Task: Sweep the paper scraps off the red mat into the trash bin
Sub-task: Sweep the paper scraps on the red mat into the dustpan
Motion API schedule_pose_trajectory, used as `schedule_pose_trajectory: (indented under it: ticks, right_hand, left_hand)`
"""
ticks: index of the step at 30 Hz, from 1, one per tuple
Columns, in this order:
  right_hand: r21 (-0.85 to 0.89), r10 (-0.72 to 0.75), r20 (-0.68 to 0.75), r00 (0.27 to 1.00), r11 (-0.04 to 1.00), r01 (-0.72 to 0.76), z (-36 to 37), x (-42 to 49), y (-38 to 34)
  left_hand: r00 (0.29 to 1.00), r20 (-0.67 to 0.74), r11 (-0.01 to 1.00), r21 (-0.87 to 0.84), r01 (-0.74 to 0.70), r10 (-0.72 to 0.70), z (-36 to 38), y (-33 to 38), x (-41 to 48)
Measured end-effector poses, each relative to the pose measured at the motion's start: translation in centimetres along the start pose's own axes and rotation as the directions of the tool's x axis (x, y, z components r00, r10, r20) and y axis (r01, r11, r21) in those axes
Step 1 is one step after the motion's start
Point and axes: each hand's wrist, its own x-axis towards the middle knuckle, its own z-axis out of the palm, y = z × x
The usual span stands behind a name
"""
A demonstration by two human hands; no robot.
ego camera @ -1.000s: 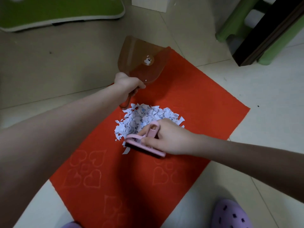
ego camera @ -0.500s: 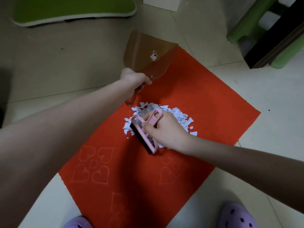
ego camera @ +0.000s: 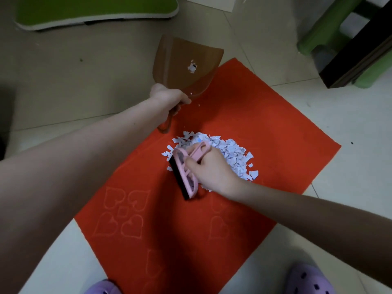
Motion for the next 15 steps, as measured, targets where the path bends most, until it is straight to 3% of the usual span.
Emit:
schedule_pose_trajectory:
  ticks: [4,7,10,12,15]
  right_hand:
    - [0.221,-0.023,-0.003,1.0,0.975,0.023,-4.5,0.9,-1.2]
    - [0.22,-0.075,-0.093,0.993,0.971,0.094,-7.7,3.7,-1.0]
    - [0.033,-0.144,-0.171,0.975,0.988,0.152,-11.0,6.2,-0.3]
    - [-0.188,-0.159,-0.185,0.97,0.974,0.124,-12.7,7.8,0.6]
    - [-0.352,-0.117,-0.234,0.965,0.936,0.028,-14.0,10.6,1.8]
  left_hand:
    - [1.0,-0.008,1.0,-0.012,-0.007,0.007,-0.4,0.0,0.3]
    - [1.0,-0.014,1.0,-0.013,0.019,-0.019,-0.7,0.4,0.4]
    - [0.999,-0.019,0.999,-0.028,0.039,-0.039,-1.2,0.9,0.7]
    - [0.998,-0.003,0.997,-0.053,0.058,-0.058,-1.5,0.9,0.6]
    - [0.996,0.002,0.994,-0.07,0.089,-0.089,-1.7,0.5,0.8]
